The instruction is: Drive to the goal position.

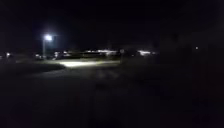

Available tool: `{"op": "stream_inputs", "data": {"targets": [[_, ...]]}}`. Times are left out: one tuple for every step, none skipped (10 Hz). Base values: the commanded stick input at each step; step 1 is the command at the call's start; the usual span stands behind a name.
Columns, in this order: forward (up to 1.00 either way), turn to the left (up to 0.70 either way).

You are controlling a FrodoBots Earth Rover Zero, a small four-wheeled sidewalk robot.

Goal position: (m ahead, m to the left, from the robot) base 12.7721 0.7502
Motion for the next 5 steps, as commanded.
{"op": "stream_inputs", "data": {"targets": [[0.7, 0.01], [0.7, 0.0], [0.7, 0.0], [0.7, 0.0], [0.7, 0.0]]}}
